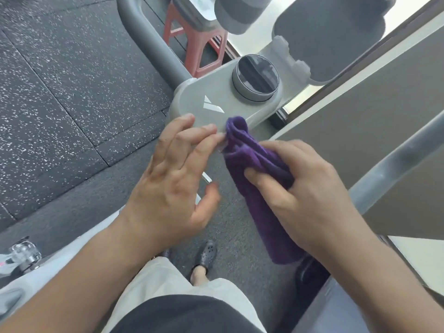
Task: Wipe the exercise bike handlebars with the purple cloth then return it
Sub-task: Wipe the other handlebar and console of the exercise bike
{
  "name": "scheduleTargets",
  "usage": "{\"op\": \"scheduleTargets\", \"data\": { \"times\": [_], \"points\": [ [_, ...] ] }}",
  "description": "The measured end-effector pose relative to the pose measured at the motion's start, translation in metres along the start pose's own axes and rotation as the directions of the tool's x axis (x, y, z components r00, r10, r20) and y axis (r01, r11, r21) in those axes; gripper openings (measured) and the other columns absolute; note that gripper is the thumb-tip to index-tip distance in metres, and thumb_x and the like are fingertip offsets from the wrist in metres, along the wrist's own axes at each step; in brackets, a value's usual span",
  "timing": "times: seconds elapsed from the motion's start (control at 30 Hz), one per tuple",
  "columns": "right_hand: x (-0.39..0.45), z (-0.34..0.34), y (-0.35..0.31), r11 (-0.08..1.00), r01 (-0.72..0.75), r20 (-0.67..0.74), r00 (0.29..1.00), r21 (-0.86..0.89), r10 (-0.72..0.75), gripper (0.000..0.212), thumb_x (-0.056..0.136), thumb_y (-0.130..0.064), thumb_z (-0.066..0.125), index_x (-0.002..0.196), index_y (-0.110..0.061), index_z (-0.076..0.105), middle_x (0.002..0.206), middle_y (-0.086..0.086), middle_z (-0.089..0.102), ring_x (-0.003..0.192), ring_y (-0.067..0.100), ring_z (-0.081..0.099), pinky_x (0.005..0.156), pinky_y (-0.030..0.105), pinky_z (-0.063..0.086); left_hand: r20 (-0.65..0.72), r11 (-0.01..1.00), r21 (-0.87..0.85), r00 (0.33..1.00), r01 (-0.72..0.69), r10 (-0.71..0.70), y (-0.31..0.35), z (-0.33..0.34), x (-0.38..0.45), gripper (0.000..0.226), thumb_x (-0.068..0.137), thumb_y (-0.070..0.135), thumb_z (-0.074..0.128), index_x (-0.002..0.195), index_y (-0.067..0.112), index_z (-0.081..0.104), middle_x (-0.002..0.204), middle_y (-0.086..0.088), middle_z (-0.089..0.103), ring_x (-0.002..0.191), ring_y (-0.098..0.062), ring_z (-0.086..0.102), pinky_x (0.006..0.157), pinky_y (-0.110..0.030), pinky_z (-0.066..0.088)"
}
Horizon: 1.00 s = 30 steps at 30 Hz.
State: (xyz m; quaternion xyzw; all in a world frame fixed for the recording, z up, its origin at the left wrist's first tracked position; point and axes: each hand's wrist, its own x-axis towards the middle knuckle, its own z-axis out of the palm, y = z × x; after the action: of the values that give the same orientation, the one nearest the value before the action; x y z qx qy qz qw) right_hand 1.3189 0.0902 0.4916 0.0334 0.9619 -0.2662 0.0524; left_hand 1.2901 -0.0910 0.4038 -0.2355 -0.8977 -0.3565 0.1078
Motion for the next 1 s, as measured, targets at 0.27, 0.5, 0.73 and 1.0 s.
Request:
{"op": "scheduleTargets", "data": {
  "times": [0.27, 0.5, 0.73, 1.0],
  "points": [
    [-0.015, -0.015, 0.009, 0.997, -0.072, 0.053, 0.996, -0.011, 0.072, 0.02, 0.083, -0.05, 0.064, 0.103, -0.048, 0.065, 0.096, -0.017, 0.065, 0.094, -0.001, 0.06, 0.075, 0.005, 0.039, -0.003, 1.0, -0.018, 1.0, 0.006, -0.006, 0.0, 0.002, -0.001, 0.063, 0.079, 0.016, 0.066, 0.139, 0.002, 0.053, 0.138, -0.017, 0.051, 0.142, -0.035, 0.031, 0.124, -0.043, 0.023],
    [0.007, -0.015, 0.009, 0.999, -0.051, 0.103, 0.993, 0.007, 0.05, 0.014, 0.087, -0.047, 0.062, 0.1, -0.049, 0.065, 0.092, -0.011, 0.067, 0.088, 0.002, 0.061, 0.074, 0.023, 0.045, -0.022, 1.0, -0.007, 1.0, -0.011, 0.011, 0.001, 0.003, -0.001, 0.061, 0.081, 0.019, 0.062, 0.139, 0.001, 0.053, 0.137, -0.018, 0.052, 0.142, -0.035, 0.033, 0.125, -0.04, 0.021],
    [-0.01, -0.033, 0.013, 0.988, -0.151, 0.2, 0.969, 0.008, 0.147, 0.021, 0.082, -0.049, 0.063, 0.101, -0.055, 0.066, 0.091, -0.019, 0.072, 0.082, -0.002, 0.067, 0.074, 0.028, 0.053, -0.001, 0.999, -0.023, 1.0, 0.022, -0.022, 0.0, 0.002, -0.002, 0.061, 0.084, 0.018, 0.061, 0.142, 0.005, 0.05, 0.141, -0.01, 0.046, 0.144, -0.033, 0.031, 0.125, -0.032, 0.016],
    [0.017, -0.037, 0.018, 0.951, -0.251, 0.284, 0.939, 0.181, 0.193, 0.016, 0.088, -0.041, 0.067, 0.099, -0.051, 0.07, 0.08, -0.018, 0.076, 0.065, -0.001, 0.07, 0.061, 0.018, 0.056, -0.014, 1.0, 0.0, 1.0, -0.004, 0.004, 0.001, 0.003, -0.001, 0.061, 0.081, 0.014, 0.065, 0.139, 0.001, 0.052, 0.137, -0.018, 0.052, 0.142, -0.037, 0.033, 0.125, -0.037, 0.019]
  ]
}}
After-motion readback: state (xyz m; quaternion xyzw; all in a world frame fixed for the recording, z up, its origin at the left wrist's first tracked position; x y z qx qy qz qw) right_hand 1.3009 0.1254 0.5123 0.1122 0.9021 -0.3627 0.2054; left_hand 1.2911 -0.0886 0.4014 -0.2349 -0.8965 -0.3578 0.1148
